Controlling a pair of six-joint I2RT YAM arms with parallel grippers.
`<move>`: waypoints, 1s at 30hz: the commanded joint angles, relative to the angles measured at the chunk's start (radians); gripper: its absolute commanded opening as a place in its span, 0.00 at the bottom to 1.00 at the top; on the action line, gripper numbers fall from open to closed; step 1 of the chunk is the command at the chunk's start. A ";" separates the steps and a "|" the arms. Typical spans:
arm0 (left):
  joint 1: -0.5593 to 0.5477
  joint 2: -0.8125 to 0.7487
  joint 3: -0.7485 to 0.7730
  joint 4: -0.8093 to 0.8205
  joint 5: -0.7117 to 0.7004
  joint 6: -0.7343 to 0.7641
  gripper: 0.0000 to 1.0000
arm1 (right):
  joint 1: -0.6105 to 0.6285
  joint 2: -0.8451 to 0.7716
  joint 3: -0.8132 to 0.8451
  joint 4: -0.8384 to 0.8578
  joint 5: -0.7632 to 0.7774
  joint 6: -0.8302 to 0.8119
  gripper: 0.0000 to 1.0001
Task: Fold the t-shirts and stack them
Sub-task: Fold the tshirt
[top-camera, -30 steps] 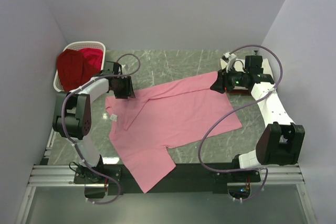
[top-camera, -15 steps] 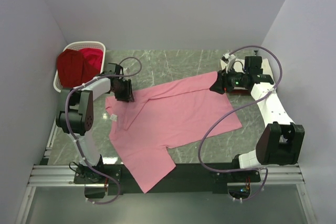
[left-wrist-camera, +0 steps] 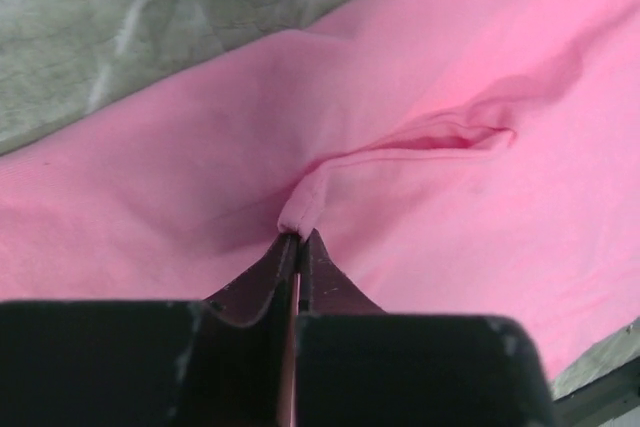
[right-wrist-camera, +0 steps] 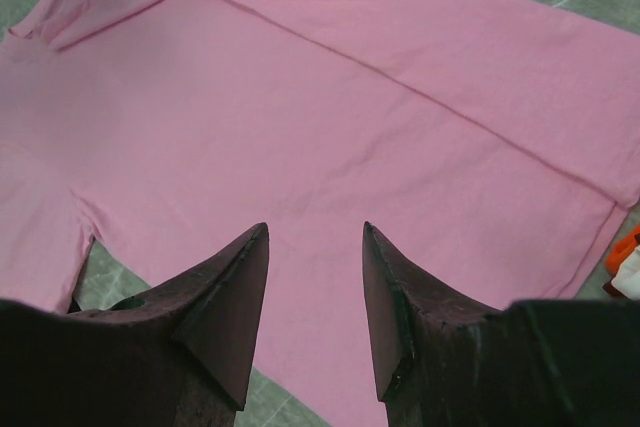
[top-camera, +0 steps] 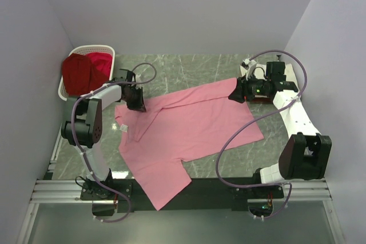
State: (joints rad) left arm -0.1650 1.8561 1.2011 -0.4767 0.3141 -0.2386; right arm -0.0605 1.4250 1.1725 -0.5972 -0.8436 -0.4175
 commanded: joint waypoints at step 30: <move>-0.260 -0.385 -0.031 -0.066 -0.113 0.005 0.50 | -0.012 0.034 0.024 -0.050 0.003 -0.061 0.50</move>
State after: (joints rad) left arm -0.4286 1.4517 1.1572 -0.5301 0.3355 -0.2272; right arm -0.0658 1.4338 1.1725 -0.6106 -0.8288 -0.4484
